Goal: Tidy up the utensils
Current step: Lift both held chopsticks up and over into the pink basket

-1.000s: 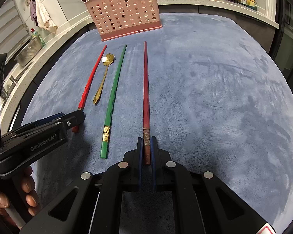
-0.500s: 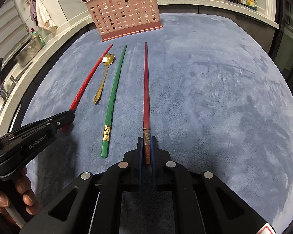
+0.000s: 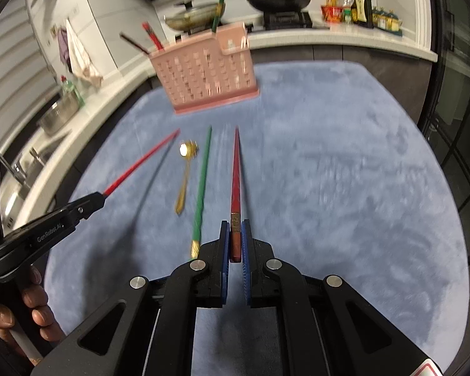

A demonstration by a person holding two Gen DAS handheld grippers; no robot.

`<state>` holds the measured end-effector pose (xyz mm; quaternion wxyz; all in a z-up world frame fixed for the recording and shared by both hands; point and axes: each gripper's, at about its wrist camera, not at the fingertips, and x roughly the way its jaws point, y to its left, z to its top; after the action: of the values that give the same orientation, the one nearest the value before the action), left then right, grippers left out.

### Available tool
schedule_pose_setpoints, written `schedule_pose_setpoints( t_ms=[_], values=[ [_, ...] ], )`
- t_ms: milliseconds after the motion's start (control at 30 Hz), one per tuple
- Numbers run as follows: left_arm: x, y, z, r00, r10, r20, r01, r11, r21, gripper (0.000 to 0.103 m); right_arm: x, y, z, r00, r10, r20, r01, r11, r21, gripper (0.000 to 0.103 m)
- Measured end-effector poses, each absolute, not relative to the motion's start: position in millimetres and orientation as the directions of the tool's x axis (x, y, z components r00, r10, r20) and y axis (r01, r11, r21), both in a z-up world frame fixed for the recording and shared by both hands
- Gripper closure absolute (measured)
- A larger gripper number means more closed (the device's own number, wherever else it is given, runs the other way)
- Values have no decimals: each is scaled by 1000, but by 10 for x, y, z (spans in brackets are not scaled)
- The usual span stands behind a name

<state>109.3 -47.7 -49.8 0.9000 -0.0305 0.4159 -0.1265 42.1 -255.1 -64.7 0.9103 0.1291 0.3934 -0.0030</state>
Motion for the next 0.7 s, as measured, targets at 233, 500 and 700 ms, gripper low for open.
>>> schedule_pose_setpoints(
  t_ms=[233, 500, 700],
  values=[
    [1161, -347, -64, 681, -267, -682, 190, 964, -188, 96, 451, -2656, -155, 762, 77, -644, 112, 962, 248, 96],
    [1370, -316, 474, 750, -261, -608, 203, 965, -164, 96, 619, -2805, 402, 829, 60, -557, 102, 961, 255, 96],
    [1578, -368, 875, 791, -260, -554, 215, 966, -147, 96, 802, -2894, 721, 861, 63, -505, 90, 958, 272, 96]
  ],
)
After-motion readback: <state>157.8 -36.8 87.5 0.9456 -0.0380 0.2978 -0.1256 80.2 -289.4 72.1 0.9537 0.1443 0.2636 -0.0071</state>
